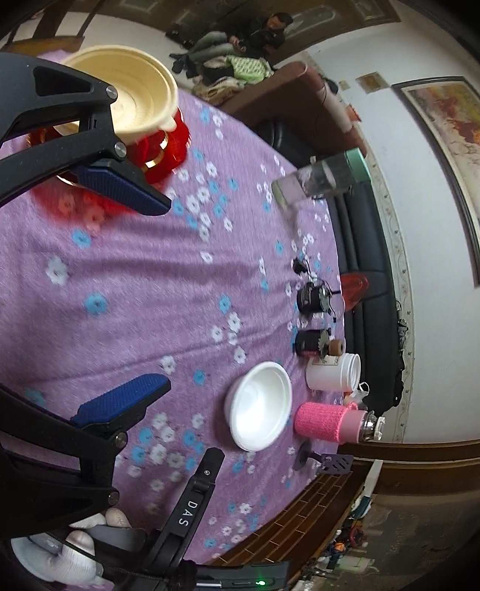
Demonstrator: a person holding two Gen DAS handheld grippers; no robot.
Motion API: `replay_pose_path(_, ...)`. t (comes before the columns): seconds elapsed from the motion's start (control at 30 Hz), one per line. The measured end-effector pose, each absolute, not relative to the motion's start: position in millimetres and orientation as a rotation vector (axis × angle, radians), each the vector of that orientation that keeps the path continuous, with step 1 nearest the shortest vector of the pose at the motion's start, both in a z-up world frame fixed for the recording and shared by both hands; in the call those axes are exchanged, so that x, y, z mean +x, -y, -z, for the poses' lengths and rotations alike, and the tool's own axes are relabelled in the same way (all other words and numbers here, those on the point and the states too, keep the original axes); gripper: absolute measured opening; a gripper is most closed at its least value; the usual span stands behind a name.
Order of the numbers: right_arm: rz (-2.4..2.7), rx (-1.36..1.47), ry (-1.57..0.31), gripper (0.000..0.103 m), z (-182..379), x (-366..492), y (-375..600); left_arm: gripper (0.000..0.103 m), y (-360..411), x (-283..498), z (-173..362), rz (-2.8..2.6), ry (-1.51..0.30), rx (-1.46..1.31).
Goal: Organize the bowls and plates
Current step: 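Move both tools to the small white paper bowl and grasp its rim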
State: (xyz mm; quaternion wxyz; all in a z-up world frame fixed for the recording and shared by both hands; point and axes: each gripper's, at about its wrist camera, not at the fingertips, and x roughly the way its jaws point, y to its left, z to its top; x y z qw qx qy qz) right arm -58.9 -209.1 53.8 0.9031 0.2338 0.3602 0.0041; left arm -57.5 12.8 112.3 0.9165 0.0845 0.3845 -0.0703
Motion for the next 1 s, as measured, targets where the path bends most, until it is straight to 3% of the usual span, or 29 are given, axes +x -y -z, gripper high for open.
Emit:
replay_pose_path(0.43, 0.111, 0.604, -0.754, 0.061, -36, 7, 252, 0.087, 20, 47, -81, 0.218, -1.000, -0.001)
replay_pose_path(1.0, 0.091, 0.538, -0.748, 0.058, -23, 31, 255, 0.087, 64, 136, -28, 0.232, -1.092, -0.066)
